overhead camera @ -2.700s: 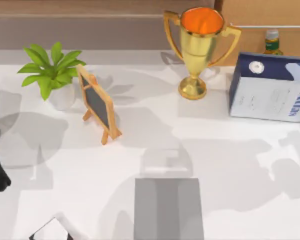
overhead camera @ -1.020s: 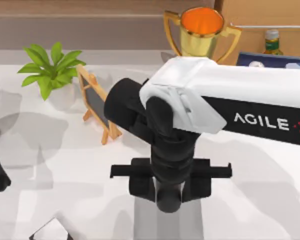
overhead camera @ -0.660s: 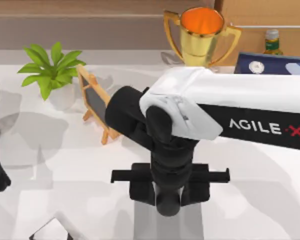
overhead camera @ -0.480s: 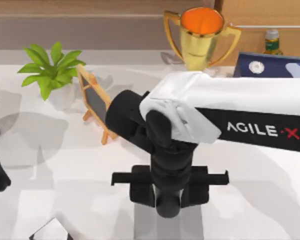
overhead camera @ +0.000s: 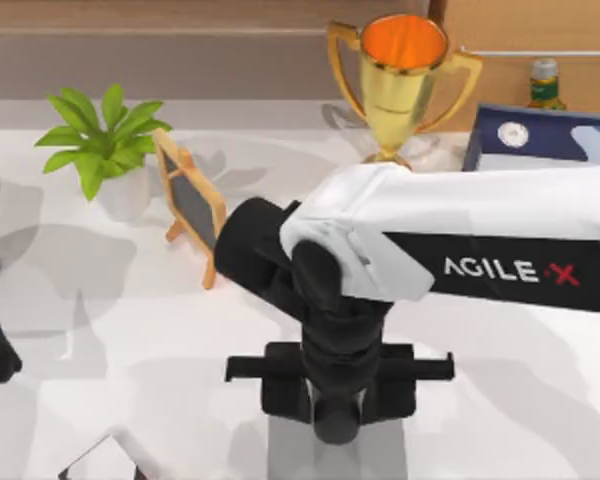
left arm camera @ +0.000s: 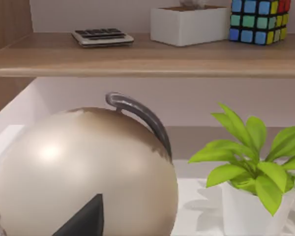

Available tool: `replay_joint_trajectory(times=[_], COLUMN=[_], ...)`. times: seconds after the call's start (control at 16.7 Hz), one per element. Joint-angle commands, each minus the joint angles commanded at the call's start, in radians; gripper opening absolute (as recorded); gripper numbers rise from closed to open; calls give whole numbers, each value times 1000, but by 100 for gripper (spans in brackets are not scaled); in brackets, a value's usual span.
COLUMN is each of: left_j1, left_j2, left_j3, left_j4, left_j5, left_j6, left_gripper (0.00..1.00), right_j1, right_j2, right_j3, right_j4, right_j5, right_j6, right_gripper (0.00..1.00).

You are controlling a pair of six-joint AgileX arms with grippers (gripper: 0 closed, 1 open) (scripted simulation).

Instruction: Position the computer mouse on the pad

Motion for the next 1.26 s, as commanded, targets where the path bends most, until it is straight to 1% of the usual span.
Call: replay_joint_trajectory(times=[0.12,0.9,0.96,1.26], left_j1=[0,0,0,0], left_j2=[0,0,0,0], left_j3=[0,0,0,0], left_j4=[0,0,0,0], left_j5=[0,0,0,0], left_j6=[0,0,0,0], left_gripper=[100,100,100,100], right_j1=[0,0,0,0], right_j2=[0,0,0,0], right_j3=[0,0,0,0], right_j4=[0,0,0,0], right_j5=[0,0,0,0], right_j6=[0,0,0,0], right_gripper=[0,98,100,100])
